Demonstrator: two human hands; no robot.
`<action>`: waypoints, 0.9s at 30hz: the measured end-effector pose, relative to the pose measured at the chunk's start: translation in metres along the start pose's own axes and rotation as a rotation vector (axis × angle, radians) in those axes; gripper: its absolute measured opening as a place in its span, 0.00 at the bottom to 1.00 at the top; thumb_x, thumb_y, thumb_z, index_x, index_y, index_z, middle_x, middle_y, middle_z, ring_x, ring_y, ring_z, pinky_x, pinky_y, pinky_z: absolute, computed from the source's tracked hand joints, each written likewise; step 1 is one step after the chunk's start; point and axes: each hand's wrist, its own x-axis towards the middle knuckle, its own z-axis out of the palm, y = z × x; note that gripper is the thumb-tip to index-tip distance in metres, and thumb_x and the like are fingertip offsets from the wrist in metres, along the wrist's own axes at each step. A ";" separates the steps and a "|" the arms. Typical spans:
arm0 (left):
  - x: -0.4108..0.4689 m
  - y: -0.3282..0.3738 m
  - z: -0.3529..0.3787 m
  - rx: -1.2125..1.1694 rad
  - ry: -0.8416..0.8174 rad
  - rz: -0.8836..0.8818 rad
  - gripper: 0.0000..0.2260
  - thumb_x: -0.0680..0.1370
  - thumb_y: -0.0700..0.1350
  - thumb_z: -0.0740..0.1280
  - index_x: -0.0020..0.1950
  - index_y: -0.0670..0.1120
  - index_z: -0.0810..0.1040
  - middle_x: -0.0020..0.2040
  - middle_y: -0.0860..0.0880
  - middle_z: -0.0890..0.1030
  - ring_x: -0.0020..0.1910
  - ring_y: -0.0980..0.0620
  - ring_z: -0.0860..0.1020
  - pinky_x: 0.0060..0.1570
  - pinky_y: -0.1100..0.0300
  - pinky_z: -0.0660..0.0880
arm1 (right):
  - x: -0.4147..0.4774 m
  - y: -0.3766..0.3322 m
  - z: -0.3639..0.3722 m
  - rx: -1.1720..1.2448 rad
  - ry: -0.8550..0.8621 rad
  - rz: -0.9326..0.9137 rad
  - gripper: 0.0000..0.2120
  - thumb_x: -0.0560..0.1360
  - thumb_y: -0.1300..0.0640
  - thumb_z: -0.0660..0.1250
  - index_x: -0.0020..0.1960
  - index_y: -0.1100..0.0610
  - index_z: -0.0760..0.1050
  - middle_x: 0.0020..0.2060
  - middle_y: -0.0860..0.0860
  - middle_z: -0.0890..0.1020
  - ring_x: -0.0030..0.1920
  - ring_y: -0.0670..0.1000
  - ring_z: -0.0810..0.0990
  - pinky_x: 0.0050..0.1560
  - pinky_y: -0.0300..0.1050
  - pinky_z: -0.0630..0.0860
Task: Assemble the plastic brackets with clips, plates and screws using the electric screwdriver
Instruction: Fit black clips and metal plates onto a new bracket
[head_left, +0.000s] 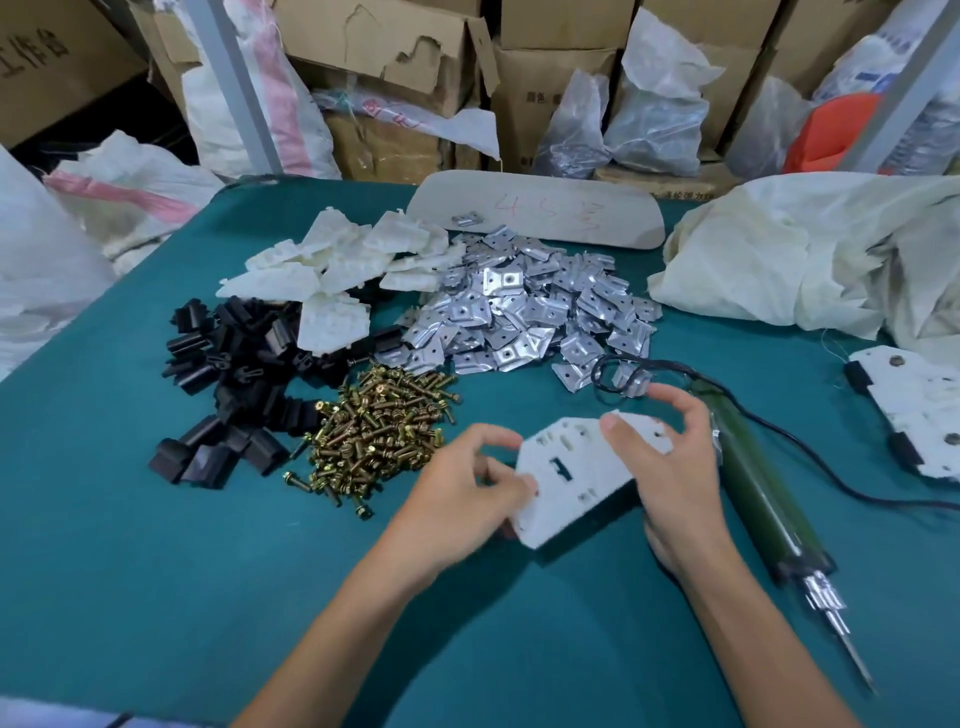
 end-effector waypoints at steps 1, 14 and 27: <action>-0.004 -0.001 0.001 0.034 -0.035 -0.021 0.12 0.76 0.44 0.72 0.56 0.53 0.75 0.38 0.51 0.85 0.36 0.49 0.82 0.40 0.47 0.81 | 0.000 0.001 0.000 0.020 0.002 0.009 0.22 0.73 0.59 0.79 0.58 0.41 0.74 0.41 0.48 0.86 0.40 0.51 0.86 0.38 0.45 0.82; -0.009 -0.002 -0.101 0.614 0.503 0.185 0.04 0.79 0.50 0.68 0.44 0.58 0.79 0.39 0.62 0.81 0.42 0.60 0.78 0.43 0.60 0.74 | -0.012 0.007 0.008 -0.661 -0.183 -0.127 0.28 0.75 0.48 0.75 0.73 0.38 0.70 0.72 0.37 0.72 0.69 0.46 0.74 0.70 0.56 0.73; 0.047 -0.009 -0.160 0.949 0.633 0.016 0.20 0.77 0.58 0.70 0.68 0.54 0.78 0.68 0.46 0.75 0.68 0.38 0.69 0.65 0.42 0.64 | -0.011 0.008 0.007 -0.596 -0.152 -0.092 0.21 0.77 0.49 0.72 0.69 0.37 0.74 0.62 0.33 0.78 0.61 0.31 0.74 0.66 0.48 0.74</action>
